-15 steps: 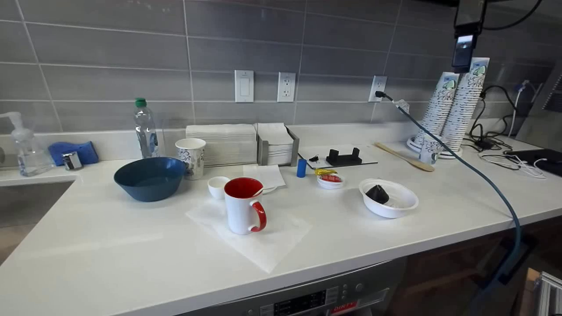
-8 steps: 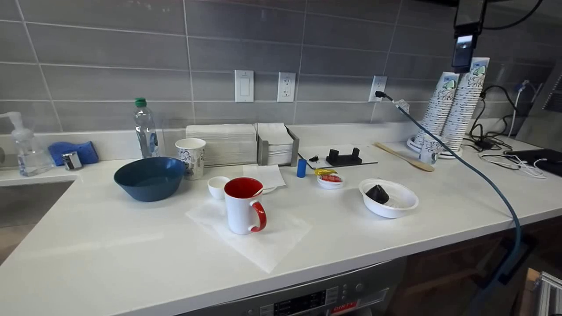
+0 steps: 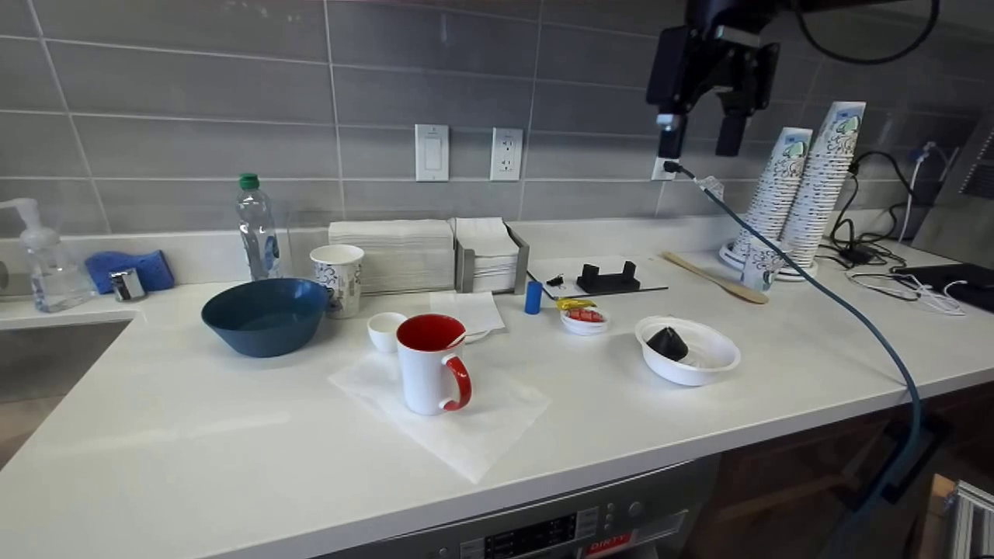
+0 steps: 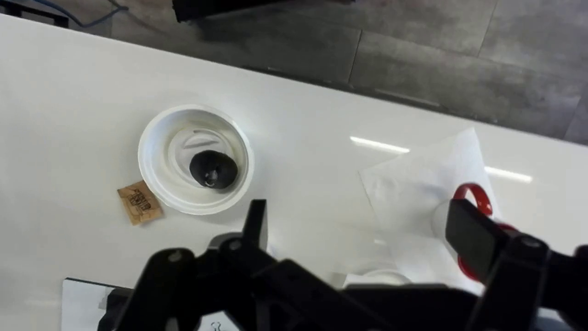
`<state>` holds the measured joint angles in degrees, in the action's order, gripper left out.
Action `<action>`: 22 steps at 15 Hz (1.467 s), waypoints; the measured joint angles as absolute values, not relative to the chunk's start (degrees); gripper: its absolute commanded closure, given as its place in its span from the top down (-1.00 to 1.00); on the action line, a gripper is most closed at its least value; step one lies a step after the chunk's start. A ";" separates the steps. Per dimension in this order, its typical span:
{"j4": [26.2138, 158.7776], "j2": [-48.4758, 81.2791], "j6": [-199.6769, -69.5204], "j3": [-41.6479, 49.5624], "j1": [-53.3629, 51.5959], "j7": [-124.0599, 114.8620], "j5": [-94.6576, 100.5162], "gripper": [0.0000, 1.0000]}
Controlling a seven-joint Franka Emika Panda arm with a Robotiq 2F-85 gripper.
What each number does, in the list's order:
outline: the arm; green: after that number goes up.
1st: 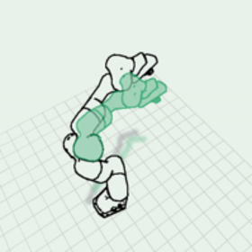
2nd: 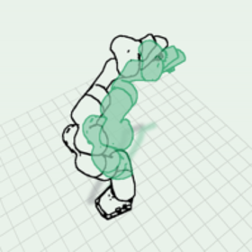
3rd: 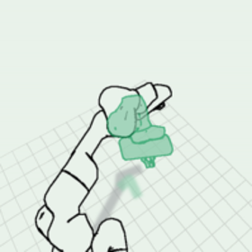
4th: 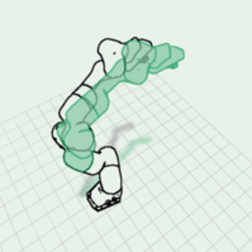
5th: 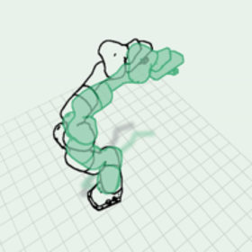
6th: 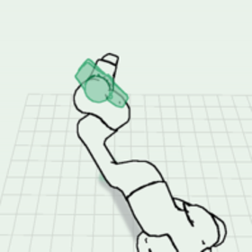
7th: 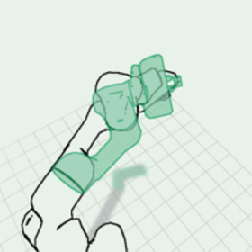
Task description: Remove the yellow and red sachets from the plate
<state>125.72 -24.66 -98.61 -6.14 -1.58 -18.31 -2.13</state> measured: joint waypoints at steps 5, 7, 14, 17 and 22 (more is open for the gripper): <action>126.84 -16.71 -117.60 -8.64 0.55 -30.98 2.85 1.00; 126.85 -13.27 -122.33 -9.70 1.57 -37.27 8.87 1.00; 125.16 -2.65 -124.84 -10.87 1.67 -65.47 35.28 1.00; 123.37 2.38 -122.83 -9.78 0.40 -72.36 41.61 1.00; 120.32 9.50 -122.24 -7.74 -1.55 -75.14 43.69 1.00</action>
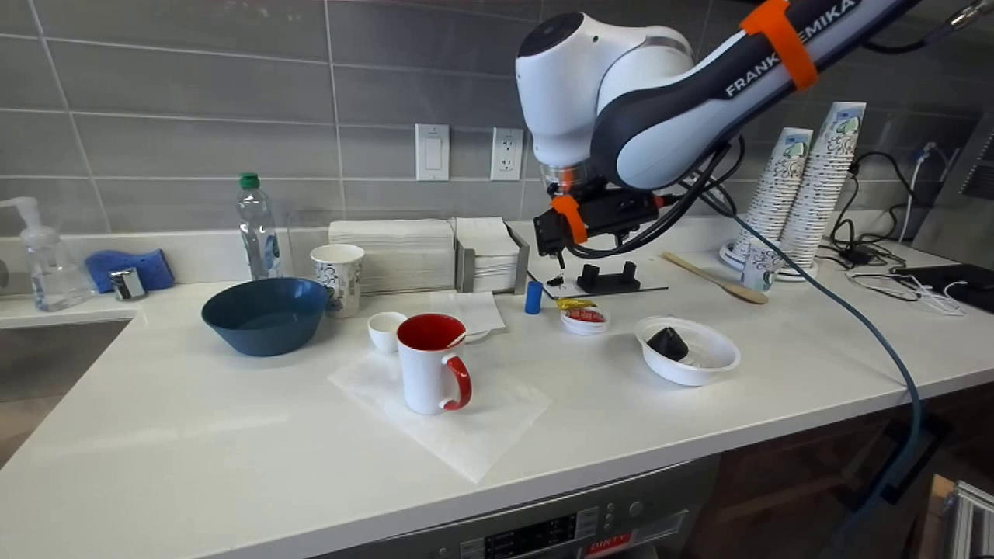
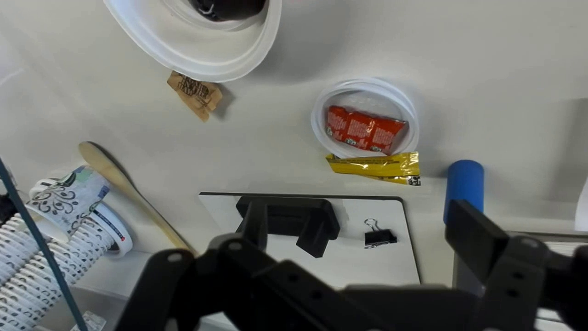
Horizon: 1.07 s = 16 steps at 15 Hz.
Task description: Remove the yellow and red sachets from the plate
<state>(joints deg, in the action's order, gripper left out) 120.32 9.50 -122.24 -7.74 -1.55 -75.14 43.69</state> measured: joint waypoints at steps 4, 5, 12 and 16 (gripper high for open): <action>119.53 9.80 -121.89 -7.67 -1.69 -75.15 43.71 1.00; 119.54 9.80 -121.88 -7.43 -1.89 -75.11 43.65 1.00; 119.05 14.50 -122.17 -4.33 -5.17 -80.04 53.84 1.00; 117.36 18.42 -122.17 -4.22 -6.32 -80.13 57.25 1.00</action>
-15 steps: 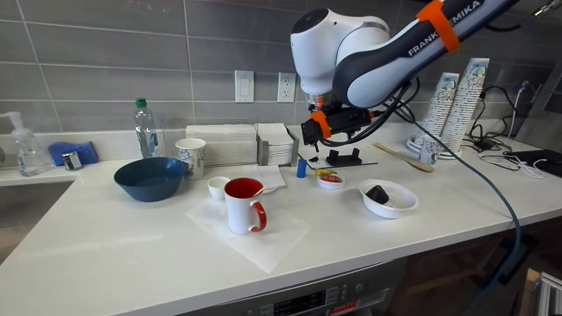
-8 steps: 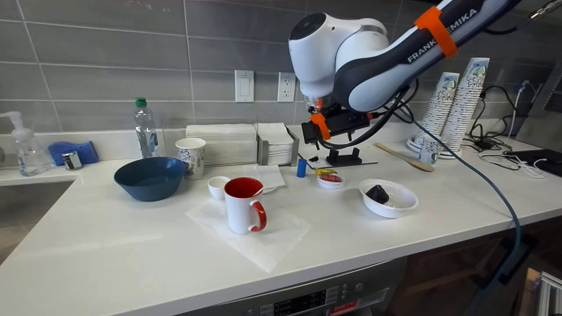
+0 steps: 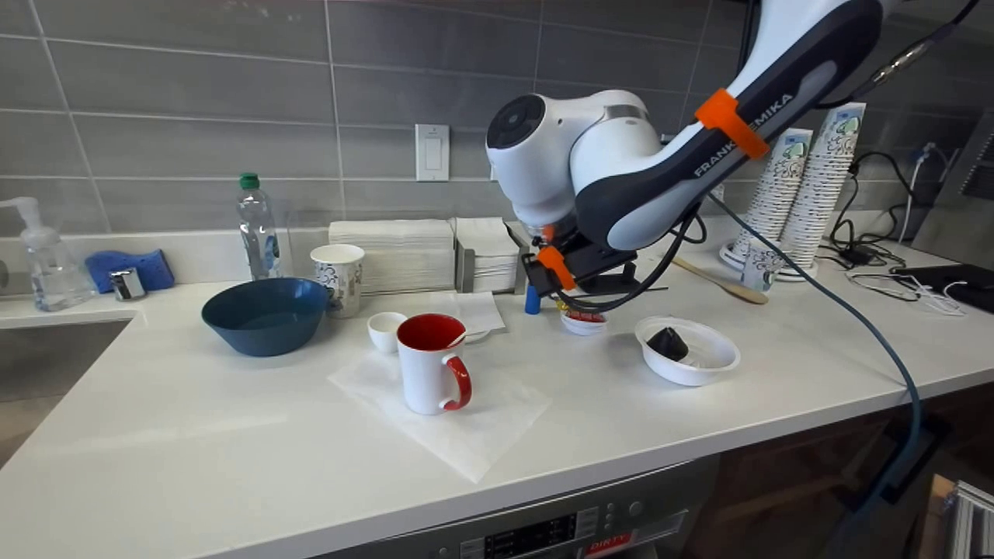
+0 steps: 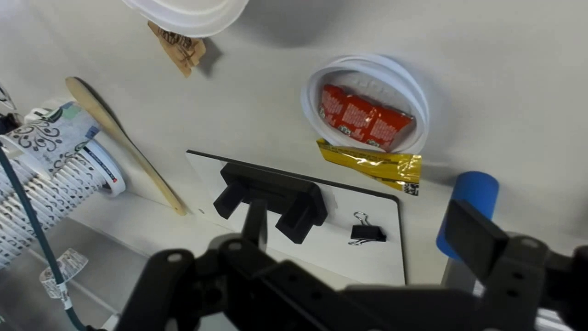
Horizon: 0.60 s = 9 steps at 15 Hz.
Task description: Remove the yellow and red sachets from the plate
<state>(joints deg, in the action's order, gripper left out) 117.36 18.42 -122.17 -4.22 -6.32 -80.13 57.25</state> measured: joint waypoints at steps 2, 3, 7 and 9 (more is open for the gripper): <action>116.06 20.27 -122.24 -4.11 -6.47 -80.13 57.94 1.00; 115.34 21.16 -122.31 -3.98 -6.50 -80.13 58.06 1.00; 112.35 24.76 -122.80 -3.06 -6.53 -80.13 58.06 1.00; 111.00 26.44 -123.62 -2.36 -6.52 -80.13 58.06 1.00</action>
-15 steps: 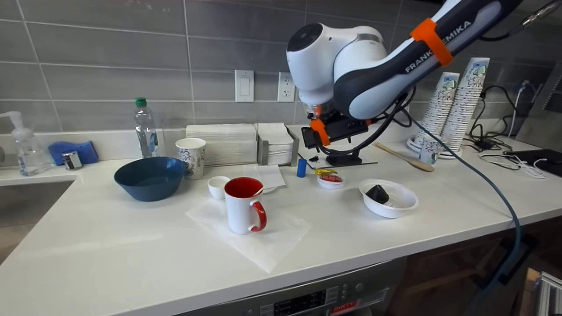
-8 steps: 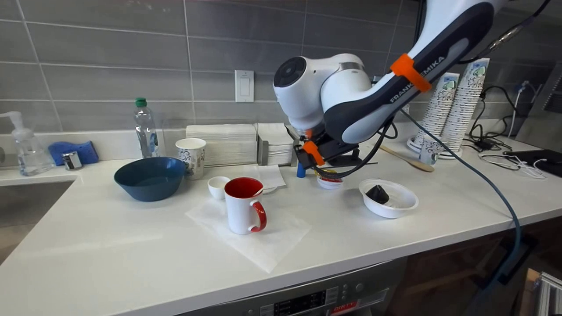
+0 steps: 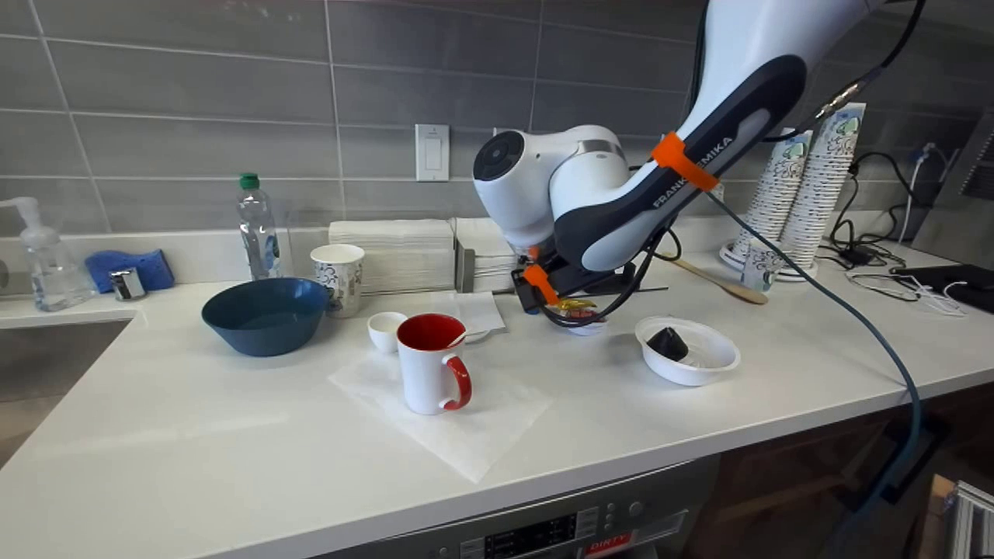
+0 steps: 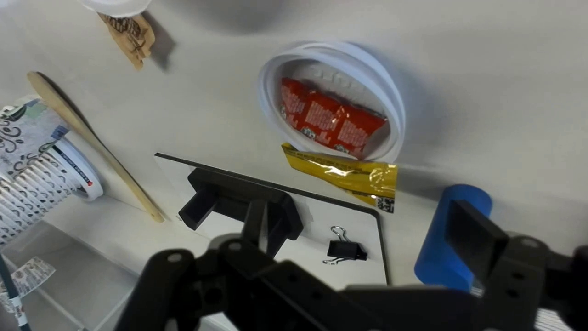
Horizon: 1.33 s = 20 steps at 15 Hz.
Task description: Remove the yellow and red sachets from the plate
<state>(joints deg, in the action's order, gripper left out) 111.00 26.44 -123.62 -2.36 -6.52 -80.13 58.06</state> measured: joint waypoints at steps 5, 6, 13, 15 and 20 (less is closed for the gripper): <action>108.26 29.64 -124.97 -1.02 -6.52 -80.12 58.07 0.71; 107.84 30.10 -125.23 -0.83 -6.52 -80.12 58.06 0.62; 106.18 32.06 -125.49 0.04 -6.52 -80.01 58.05 -0.10; 106.09 32.33 -125.47 0.16 -6.52 -79.98 58.04 -0.35; 106.08 32.43 -125.32 0.18 -6.57 -79.72 58.02 -1.00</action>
